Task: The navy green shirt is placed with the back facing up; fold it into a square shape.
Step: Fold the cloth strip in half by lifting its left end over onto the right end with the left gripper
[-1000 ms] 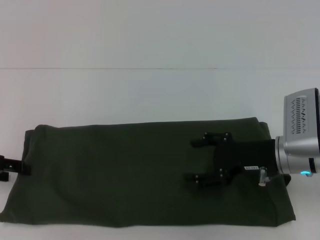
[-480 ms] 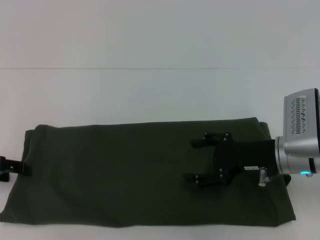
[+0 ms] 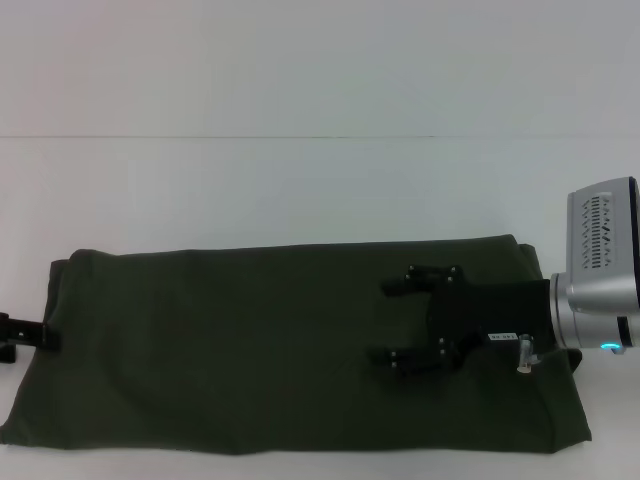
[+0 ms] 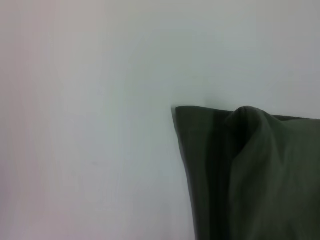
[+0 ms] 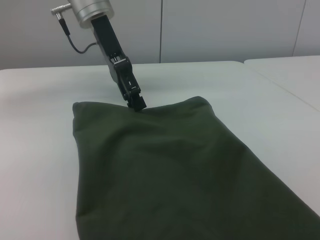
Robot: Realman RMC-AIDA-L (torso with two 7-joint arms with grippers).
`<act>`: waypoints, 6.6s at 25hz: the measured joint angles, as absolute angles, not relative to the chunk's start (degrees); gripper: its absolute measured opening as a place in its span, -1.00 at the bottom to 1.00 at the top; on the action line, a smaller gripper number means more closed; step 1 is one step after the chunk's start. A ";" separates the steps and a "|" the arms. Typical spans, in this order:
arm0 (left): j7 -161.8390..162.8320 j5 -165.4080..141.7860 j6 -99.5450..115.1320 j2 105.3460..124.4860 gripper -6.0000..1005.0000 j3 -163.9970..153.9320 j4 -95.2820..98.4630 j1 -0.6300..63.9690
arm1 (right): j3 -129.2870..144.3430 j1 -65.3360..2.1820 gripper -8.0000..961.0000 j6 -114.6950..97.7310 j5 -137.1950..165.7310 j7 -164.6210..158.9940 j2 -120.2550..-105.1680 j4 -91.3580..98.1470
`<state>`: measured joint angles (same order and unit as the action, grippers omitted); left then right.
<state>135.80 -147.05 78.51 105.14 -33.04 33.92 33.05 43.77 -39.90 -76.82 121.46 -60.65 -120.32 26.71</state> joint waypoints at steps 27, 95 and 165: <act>136.79 -146.60 81.85 107.03 0.55 -32.60 30.10 36.61 | 43.77 -39.90 0.91 -76.82 121.74 -60.72 -120.32 26.62; 154.29 -149.01 103.82 105.54 -0.72 -27.43 49.92 42.78 | 43.76 -39.27 0.91 -78.57 121.47 -60.20 -120.32 26.07; 136.26 -116.75 89.60 123.61 0.75 -37.57 30.58 44.88 | 39.88 -22.85 0.91 -80.42 110.21 -60.21 -119.98 28.14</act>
<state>136.26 -116.75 89.60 123.61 -37.57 30.58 44.88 39.88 -22.85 -80.42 110.21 -60.21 -119.98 28.14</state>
